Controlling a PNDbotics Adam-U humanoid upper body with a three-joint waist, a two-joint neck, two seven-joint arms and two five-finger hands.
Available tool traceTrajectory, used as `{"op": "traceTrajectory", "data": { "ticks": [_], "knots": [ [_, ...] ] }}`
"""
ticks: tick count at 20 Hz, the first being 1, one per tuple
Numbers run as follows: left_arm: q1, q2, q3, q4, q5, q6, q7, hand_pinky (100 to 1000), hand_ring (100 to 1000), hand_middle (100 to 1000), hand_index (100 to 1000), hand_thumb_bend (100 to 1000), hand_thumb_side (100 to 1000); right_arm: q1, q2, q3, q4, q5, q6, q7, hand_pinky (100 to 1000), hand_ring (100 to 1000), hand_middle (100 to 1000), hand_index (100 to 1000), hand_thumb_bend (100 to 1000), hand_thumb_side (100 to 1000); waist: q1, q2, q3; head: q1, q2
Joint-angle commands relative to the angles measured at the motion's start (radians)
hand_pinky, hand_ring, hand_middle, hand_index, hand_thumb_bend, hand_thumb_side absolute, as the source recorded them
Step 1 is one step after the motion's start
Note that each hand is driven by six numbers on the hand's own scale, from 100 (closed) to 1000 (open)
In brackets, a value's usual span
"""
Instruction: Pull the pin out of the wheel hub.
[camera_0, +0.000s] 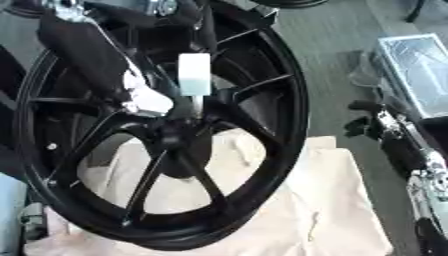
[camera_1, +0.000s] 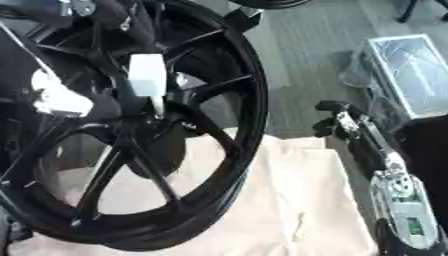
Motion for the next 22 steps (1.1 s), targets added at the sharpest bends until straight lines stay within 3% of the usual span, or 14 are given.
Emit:
{"op": "traceTrajectory", "data": {
  "ticks": [1, 10, 16, 22],
  "knots": [
    [-0.016, 0.001, 0.004, 0.028, -0.025, -0.018, 0.001, 964, 911, 839, 864, 381, 750, -0.002, -0.006, -0.009, -0.008, 0.005, 0.001, 0.001, 603, 615, 764, 778, 100, 745, 0.000, -0.013, -0.002, 0.006, -0.006],
    [-0.002, 0.002, 0.000, 0.056, -0.027, -0.021, 0.001, 967, 904, 829, 852, 344, 793, -0.003, -0.005, -0.009, -0.004, 0.007, 0.003, 0.005, 603, 616, 764, 778, 100, 750, 0.002, -0.015, -0.004, 0.001, -0.002],
    [0.006, 0.004, 0.018, 0.059, -0.016, 0.023, 0.001, 964, 897, 823, 888, 305, 794, -0.003, -0.004, -0.010, 0.000, 0.013, 0.005, 0.008, 604, 616, 764, 778, 100, 757, 0.002, -0.014, -0.004, 0.000, 0.001],
    [0.011, 0.003, 0.039, 0.055, 0.005, 0.082, 0.001, 970, 902, 828, 942, 307, 865, -0.005, 0.000, -0.010, 0.002, 0.020, 0.006, 0.010, 604, 616, 764, 778, 100, 769, 0.001, -0.010, -0.004, -0.003, 0.003]
  ]
}}
